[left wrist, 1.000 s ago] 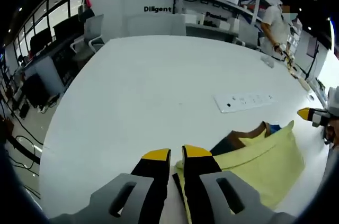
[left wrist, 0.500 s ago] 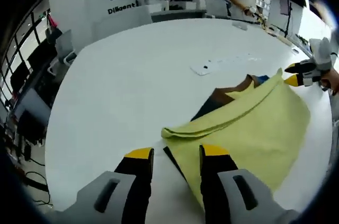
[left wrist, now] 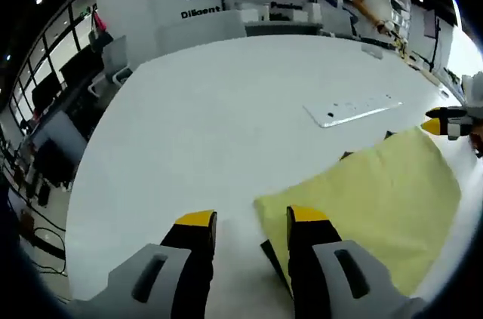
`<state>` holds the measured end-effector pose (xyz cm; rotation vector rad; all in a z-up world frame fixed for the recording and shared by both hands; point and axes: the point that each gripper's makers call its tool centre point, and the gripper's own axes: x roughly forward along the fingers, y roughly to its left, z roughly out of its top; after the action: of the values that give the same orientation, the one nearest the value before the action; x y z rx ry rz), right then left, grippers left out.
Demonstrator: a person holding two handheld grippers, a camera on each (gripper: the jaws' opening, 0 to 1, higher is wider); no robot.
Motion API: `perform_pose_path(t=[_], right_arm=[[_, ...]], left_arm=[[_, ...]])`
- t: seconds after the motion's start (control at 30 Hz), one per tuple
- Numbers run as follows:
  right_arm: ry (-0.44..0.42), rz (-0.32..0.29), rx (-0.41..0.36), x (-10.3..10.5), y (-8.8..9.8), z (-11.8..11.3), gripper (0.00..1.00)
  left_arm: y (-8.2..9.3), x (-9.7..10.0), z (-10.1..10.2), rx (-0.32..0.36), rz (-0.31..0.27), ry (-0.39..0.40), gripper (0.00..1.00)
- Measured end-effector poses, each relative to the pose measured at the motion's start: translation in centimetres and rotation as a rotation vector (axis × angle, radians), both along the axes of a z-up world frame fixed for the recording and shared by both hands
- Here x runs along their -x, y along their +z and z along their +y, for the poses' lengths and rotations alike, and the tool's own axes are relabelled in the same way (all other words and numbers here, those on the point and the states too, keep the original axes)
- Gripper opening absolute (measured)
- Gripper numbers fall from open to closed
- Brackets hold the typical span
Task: Fold the garment on the visible template until the final outline fits inside the template.
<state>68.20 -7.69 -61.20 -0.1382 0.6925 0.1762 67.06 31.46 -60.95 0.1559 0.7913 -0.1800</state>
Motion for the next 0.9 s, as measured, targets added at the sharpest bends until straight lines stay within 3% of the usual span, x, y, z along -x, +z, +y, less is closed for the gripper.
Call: perform_pose_path(t=[0.2, 0.37, 0.43, 0.7, 0.83, 0.9], right_arm=[[0.028, 0.016, -0.051, 1.5, 0.1, 0.7, 0.48], [0.037, 0.045, -0.193, 3.6, 0.5, 2.5, 0.57], [0.064, 0.046, -0.205, 4.3, 0.5, 2.9, 0.61], [0.145, 0.079, -0.248, 7.7, 0.1, 4.7, 0.68], [0.173, 0.094, -0.248, 9.4, 0.2, 5.0, 0.68], [0.186, 0.098, -0.243, 10.1, 0.3, 4.9, 0.68]], left_arm=[[0.2, 1.7, 0.0, 0.063, 0.025, 0.014, 0.39], [0.5, 3.0, -0.2, 0.098, 0.015, 0.025, 0.41], [0.6, 4.3, -0.5, 0.117, 0.04, 0.036, 0.43], [1.4, 6.9, -1.4, 0.138, 0.043, -0.014, 0.45], [2.3, 8.2, -2.1, 0.151, 0.022, -0.055, 0.47], [2.5, 8.7, -2.3, 0.125, -0.01, -0.087, 0.48]])
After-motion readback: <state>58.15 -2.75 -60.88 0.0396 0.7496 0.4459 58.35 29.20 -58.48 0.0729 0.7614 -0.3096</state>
